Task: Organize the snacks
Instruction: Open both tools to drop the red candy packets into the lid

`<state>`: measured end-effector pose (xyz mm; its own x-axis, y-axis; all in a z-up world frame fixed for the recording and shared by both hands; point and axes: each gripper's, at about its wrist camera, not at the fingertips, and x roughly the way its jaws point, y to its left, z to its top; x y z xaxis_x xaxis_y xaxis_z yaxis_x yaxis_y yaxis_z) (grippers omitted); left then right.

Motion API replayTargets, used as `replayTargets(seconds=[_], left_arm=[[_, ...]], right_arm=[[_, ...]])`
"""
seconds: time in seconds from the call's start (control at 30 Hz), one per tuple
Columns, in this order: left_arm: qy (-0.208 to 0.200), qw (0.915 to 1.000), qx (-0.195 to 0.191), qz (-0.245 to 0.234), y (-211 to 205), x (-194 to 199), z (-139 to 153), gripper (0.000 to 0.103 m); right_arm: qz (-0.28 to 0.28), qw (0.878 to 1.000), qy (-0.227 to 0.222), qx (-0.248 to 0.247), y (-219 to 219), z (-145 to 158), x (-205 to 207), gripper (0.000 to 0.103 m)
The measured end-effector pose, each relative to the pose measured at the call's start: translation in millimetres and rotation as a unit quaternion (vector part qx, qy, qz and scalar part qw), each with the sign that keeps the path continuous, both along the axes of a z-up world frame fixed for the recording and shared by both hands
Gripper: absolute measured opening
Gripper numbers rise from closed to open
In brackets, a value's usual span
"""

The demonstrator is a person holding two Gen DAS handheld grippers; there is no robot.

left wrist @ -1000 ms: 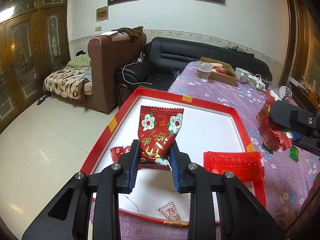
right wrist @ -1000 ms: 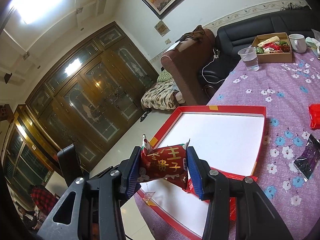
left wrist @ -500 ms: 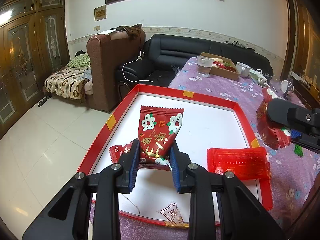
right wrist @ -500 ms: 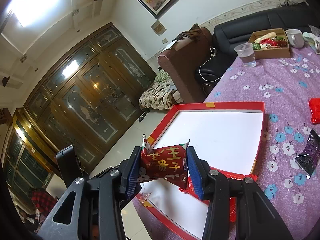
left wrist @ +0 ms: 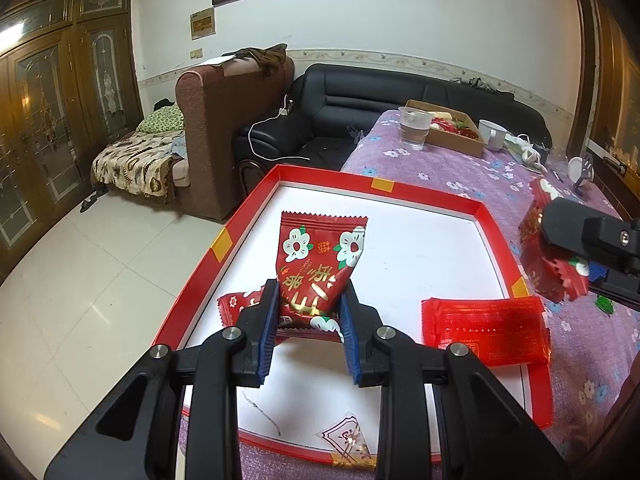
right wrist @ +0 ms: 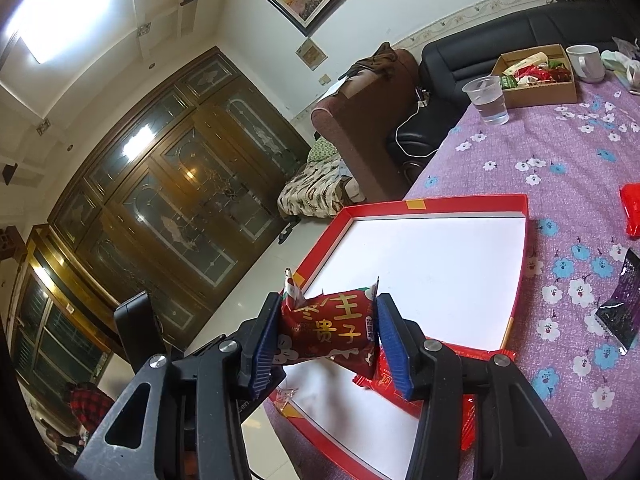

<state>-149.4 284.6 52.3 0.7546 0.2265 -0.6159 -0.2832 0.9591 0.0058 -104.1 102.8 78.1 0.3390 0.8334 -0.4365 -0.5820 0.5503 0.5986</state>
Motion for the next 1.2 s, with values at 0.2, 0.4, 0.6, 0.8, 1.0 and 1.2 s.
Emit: replayTargets(seconds=[0.2, 0.4, 0.6, 0.8, 1.0, 1.2], left_arm=[[0.008, 0.9999, -0.008, 0.008, 6, 1, -2, 0.031], [-0.007, 0.9998, -0.014, 0.011, 10, -1, 2, 0.052], [-0.013, 0.9997, -0.018, 0.006, 14, -4, 3, 0.053], [-0.032, 0.9993, -0.019, 0.010, 27, -12, 7, 0.073], [-0.044, 0.9988, -0.003, 0.023, 35, -20, 11, 0.073], [-0.049, 0.9981, 0.013, 0.034, 41, -27, 13, 0.073]], right_arm=[[-0.009, 1.000, 0.005, 0.005, -8, 2, 2, 0.055], [-0.034, 0.999, 0.022, 0.031, -32, 3, 12, 0.056], [-0.043, 0.999, 0.032, 0.007, -35, -2, 15, 0.056], [-0.056, 0.996, 0.073, 0.001, -55, -29, 17, 0.056], [-0.032, 0.991, 0.124, 0.030, -57, -46, 19, 0.057], [-0.015, 0.992, 0.124, 0.017, -42, -48, 17, 0.060]])
